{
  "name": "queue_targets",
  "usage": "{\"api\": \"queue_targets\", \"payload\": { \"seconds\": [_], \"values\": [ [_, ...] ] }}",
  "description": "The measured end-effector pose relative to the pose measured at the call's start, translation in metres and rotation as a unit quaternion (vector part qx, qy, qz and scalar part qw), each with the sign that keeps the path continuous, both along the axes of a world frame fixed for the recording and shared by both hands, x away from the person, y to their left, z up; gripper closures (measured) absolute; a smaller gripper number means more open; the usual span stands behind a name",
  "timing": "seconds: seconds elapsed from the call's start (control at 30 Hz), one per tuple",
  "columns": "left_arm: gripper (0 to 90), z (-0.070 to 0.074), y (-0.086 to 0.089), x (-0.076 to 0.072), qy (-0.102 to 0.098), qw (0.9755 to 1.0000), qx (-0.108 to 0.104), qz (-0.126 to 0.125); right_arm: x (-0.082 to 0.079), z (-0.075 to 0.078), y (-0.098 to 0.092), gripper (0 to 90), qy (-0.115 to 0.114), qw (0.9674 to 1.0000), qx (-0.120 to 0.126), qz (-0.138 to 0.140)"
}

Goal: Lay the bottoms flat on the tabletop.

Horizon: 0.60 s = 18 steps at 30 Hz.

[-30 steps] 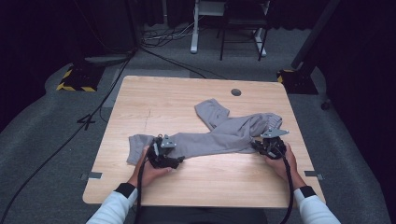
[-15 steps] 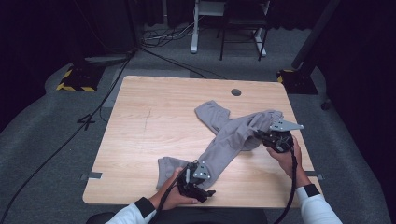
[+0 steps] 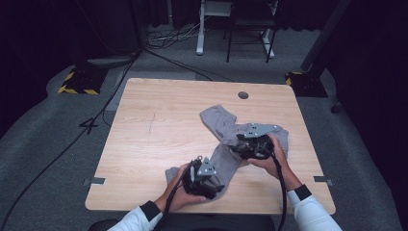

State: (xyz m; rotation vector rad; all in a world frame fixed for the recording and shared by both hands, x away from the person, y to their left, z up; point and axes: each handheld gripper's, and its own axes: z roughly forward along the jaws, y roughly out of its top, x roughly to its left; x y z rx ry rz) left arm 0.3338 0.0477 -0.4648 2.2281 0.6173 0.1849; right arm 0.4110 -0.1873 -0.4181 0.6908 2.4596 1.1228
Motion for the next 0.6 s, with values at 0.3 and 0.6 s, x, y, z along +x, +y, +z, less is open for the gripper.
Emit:
{"api": "queue_targets", "payload": {
  "seconds": [0.3, 0.6],
  "values": [
    [24.0, -0.023, -0.016, 0.027, 0.015, 0.9974, 0.057, 0.041, -0.006, -0.002, -0.089, 35.7, -0.027, 0.9930, -0.030, -0.111],
    [39.6, -0.028, -0.002, 0.031, 0.022, 0.9973, 0.060, 0.036, 0.016, -0.046, -0.151, 27.1, 0.056, 0.9668, 0.015, -0.249]
  ]
}}
